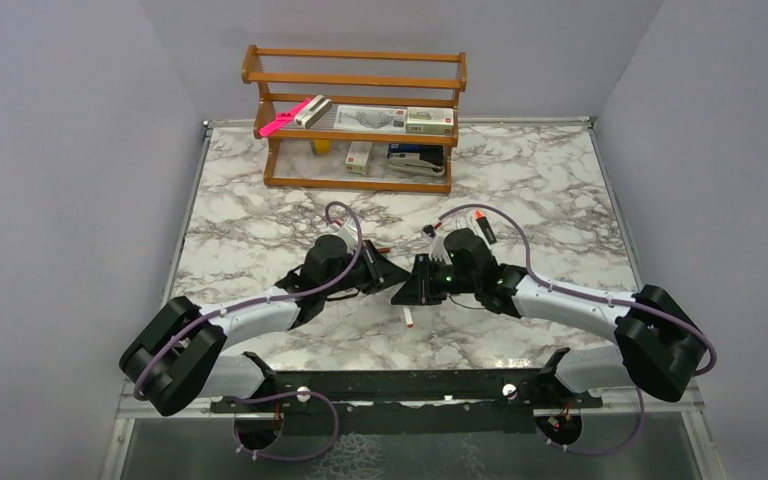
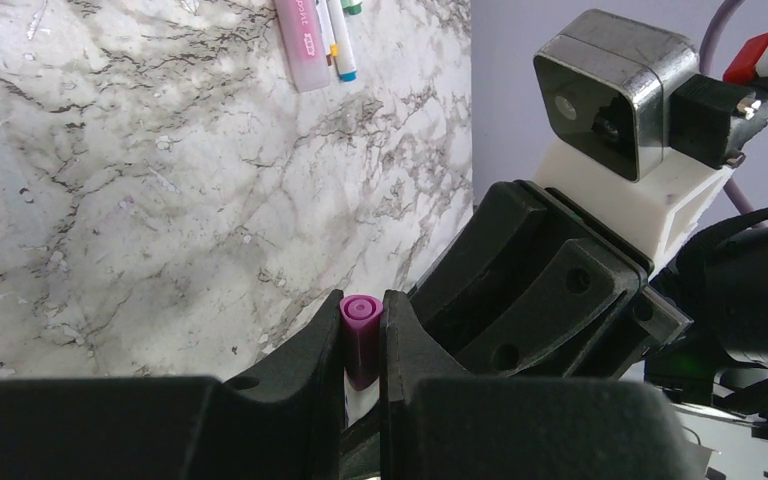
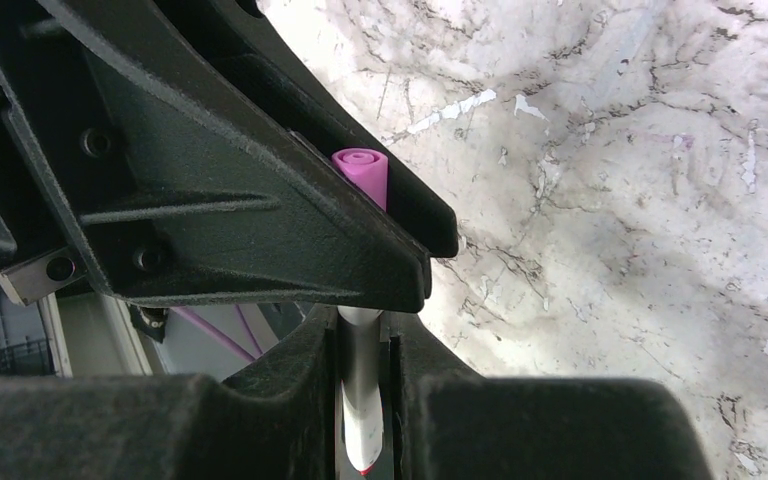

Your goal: Open the pen caps

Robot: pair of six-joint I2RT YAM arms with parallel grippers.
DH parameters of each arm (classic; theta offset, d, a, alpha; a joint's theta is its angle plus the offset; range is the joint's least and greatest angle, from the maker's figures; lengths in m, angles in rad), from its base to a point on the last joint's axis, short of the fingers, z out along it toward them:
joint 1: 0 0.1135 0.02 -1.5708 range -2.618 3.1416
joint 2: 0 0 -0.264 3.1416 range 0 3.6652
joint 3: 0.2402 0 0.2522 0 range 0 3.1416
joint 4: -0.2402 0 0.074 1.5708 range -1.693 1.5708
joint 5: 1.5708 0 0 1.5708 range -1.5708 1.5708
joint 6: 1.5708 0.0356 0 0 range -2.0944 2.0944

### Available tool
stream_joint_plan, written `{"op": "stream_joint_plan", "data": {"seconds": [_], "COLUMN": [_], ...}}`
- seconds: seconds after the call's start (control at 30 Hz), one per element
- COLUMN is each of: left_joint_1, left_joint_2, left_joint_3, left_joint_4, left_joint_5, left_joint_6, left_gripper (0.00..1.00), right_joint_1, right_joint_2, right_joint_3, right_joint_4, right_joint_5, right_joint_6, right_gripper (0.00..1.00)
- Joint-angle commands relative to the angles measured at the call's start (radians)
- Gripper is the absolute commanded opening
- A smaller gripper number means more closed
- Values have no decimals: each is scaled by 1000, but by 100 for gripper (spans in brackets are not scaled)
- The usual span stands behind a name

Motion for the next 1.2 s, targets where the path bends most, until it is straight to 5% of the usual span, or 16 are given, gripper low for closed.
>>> {"op": "stream_joint_plan", "data": {"seconds": [0.0, 1.17], "left_joint_1": [17, 84], "left_joint_2": [27, 327], "left_joint_3": [75, 296], "left_joint_4": [79, 174], "left_joint_5": [-61, -43], "left_joint_6": [19, 32], "left_gripper": [0, 0], "right_joint_1": [21, 24], "right_joint_2": [-47, -292], "right_joint_3": [-38, -179], "right_joint_4": [1, -93], "right_joint_5": [-61, -34], "right_joint_6": [4, 42], "right_gripper": [1, 1]}}
